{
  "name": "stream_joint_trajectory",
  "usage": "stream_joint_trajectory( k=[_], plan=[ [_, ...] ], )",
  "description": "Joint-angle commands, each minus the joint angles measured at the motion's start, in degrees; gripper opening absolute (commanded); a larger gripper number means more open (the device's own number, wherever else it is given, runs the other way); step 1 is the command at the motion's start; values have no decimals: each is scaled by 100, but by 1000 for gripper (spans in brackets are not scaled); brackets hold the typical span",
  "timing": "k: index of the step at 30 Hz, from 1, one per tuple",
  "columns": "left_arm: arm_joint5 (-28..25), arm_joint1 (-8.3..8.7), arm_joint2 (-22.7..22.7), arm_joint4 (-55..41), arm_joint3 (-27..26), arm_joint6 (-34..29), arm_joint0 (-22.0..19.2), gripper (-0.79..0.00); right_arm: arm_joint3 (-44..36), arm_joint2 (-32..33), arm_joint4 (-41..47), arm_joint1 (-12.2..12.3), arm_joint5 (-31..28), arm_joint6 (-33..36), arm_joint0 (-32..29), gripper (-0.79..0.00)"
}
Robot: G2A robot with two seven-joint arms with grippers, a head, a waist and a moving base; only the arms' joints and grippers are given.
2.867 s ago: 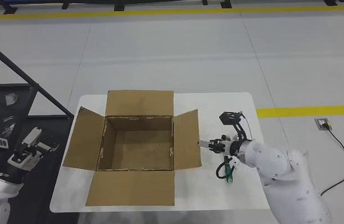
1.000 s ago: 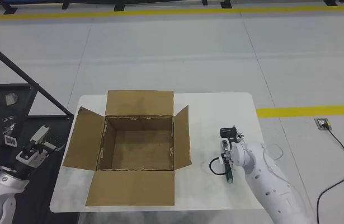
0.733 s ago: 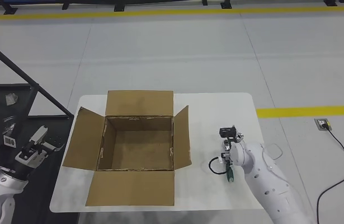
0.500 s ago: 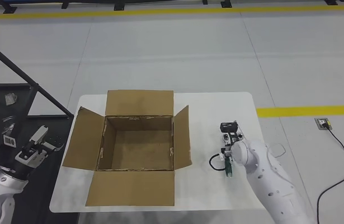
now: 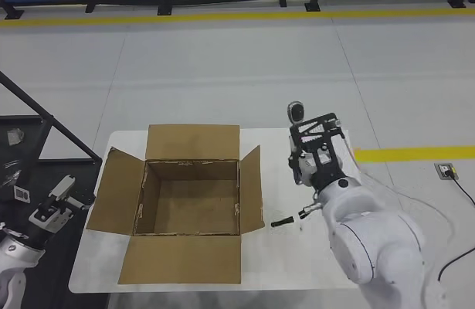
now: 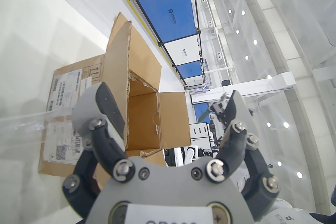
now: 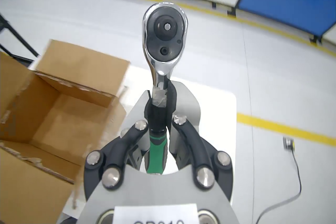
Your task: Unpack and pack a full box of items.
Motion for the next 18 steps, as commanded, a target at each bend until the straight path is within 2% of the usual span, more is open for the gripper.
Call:
stream_joint_trajectory(
  k=[1,5,10,13,18],
  plan=[
    [-26,-12,44,10,-11,-15,31,0,277,-540,194,-108,-162,-126,521,-785],
    [-82,-40,103,-23,-18,-24,104,0,1524,-1579,815,-464,-245,-384,1755,-785],
    [-137,-69,98,-89,-6,-48,216,0,3497,-2850,1899,-1127,-269,-922,2943,-785],
    [41,-75,67,57,-5,80,257,0,4546,-3449,2396,-1558,-290,-1214,3259,-785],
    [376,-72,85,336,-127,168,148,0,5895,-4006,2869,-2123,-315,-1607,3306,-785]
  ],
)
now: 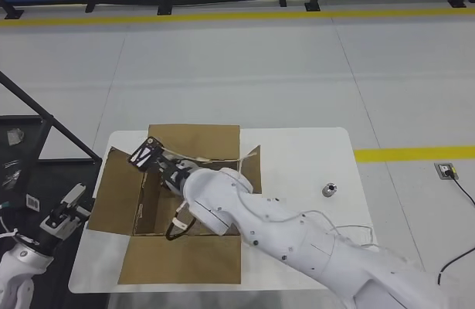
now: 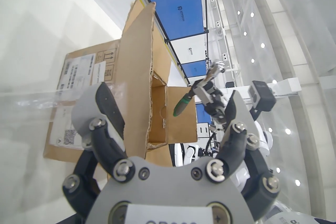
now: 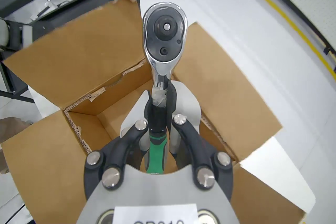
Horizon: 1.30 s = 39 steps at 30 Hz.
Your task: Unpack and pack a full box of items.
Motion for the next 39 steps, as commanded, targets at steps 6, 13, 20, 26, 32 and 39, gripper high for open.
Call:
stream_joint_trajectory(
  k=[6,13,20,26,32,39],
  plan=[
    [527,38,187,549,-71,-135,-466,0,1561,-217,313,-500,-124,-393,-149,-785],
    [581,34,415,761,-86,-240,-710,0,2716,-305,350,-818,-404,-465,-304,-785],
    [574,28,462,828,-42,-297,-773,0,3626,-298,381,-1081,-676,-373,-348,-785],
    [583,23,416,826,-51,-307,-754,0,4112,-265,299,-1208,-930,-184,-286,-785],
    [623,15,454,869,-67,-304,-783,0,4380,-243,187,-1312,-995,22,-270,-785],
    [642,4,459,898,-55,-257,-785,0,4554,-125,207,-1413,-1109,-98,-229,-274]
  ],
)
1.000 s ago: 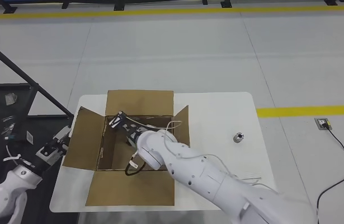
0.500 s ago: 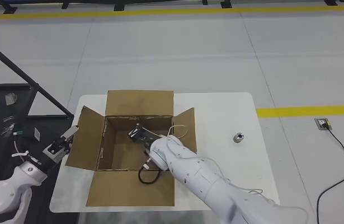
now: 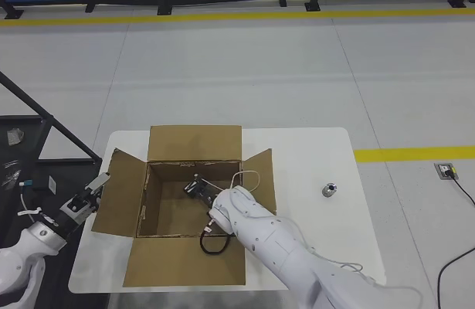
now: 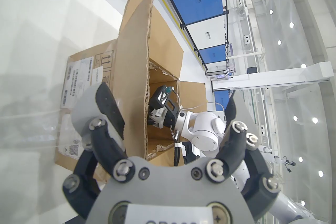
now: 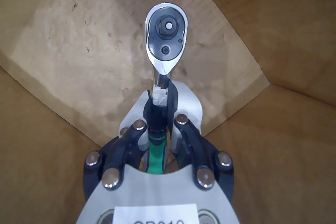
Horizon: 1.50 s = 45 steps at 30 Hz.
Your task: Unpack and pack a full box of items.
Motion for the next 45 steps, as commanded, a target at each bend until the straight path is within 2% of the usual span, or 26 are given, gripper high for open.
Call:
stream_joint_trajectory(
  k=[1,2,3,4,5,7,9,12,15,18,19,22,25,28,30,33,36,38,41,45],
  plan=[
    [10,-2,-20,5,7,17,10,0,17,42,-3,-19,-27,-69,46,-246],
    [12,-4,-28,0,8,25,16,0,9,71,13,-27,-41,-102,63,-240],
    [15,-5,-36,-3,11,27,22,0,-9,110,48,-32,-73,-138,86,-326],
    [22,-6,-43,-5,8,31,27,0,-26,146,62,-33,-92,-177,120,-336],
    [23,-7,-51,-3,5,40,31,0,-54,170,51,-32,-94,-208,152,-326],
    [32,-10,-60,-1,-6,52,42,0,-171,277,127,-16,-118,-318,213,-243],
    [38,-12,-75,3,-13,68,51,0,-360,469,323,38,-263,-488,279,-222],
    [42,-15,-91,7,-26,72,57,0,-771,732,392,202,-411,-619,363,-200],
    [67,-20,-79,11,-17,85,39,0,-1569,1035,287,469,-448,-513,283,-163],
    [84,-24,-44,27,-13,81,-6,0,-3039,1483,-89,872,-346,-240,-144,-163],
    [88,-26,-30,29,-12,83,-21,0,-3690,1691,-293,1040,-307,-31,-403,-132],
    [96,-30,4,56,-29,81,-58,0,-6111,2522,-971,1556,-356,821,-1564,-108],
    [93,-33,23,71,-33,81,-83,0,-8136,3324,-1514,1913,-679,1486,-2806,-71],
    [93,-36,30,87,-30,71,-96,0,-9241,4031,-2223,2103,-647,1729,-3557,0],
    [93,-39,32,90,-32,71,-94,0,-9623,4446,-2567,2172,-448,1786,-3866,0],
    [75,-43,12,82,-28,77,-56,0,-9741,5076,-3250,2242,52,1965,-4090,0],
    [42,-49,-27,57,-22,102,0,0,-9205,5721,-3972,2299,546,2346,-4030,0],
    [26,-53,-52,24,-7,111,36,0,-8513,6155,-3882,2321,764,2582,-3883,0],
    [22,-59,-73,-7,10,125,66,0,-7304,6618,-3556,2360,741,2710,-3617,0],
    [20,-67,-82,-30,13,129,89,0,-5798,6892,-2929,2384,597,2622,-3234,0]
  ],
)
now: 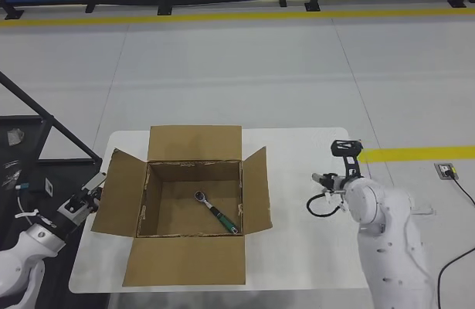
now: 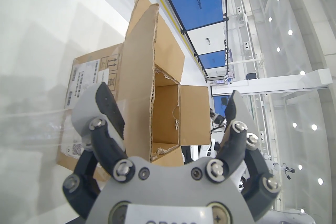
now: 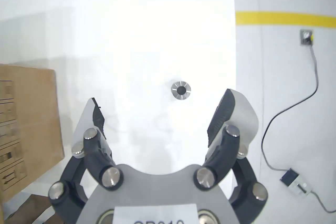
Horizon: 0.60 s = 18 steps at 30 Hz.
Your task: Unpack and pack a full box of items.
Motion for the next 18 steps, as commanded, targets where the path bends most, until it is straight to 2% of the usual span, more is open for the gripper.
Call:
stream_joint_trajectory(
  k=[1,5,10,12,14,15,16,18],
  plan=[
    [7,-3,1,8,-3,4,9,0,903,23,112,11,-1,-112,173,0],
    [14,-11,15,21,-54,19,18,0,1753,56,153,27,140,-728,478,0],
    [21,-22,18,49,-101,90,38,0,2095,97,112,55,369,-1231,568,0],
    [-2,-26,13,49,-113,98,51,0,2175,95,112,64,406,-1350,600,-37],
    [-1,-29,3,63,-123,113,65,0,2317,134,167,79,408,-1434,648,-240],
    [9,-31,-1,65,-129,126,72,0,2392,138,178,85,409,-1468,680,-268],
    [13,-33,-6,67,-137,136,79,0,2466,153,237,89,409,-1493,711,-397],
    [18,-36,-30,73,-141,154,104,0,2610,160,289,98,418,-1569,758,-514]
  ],
)
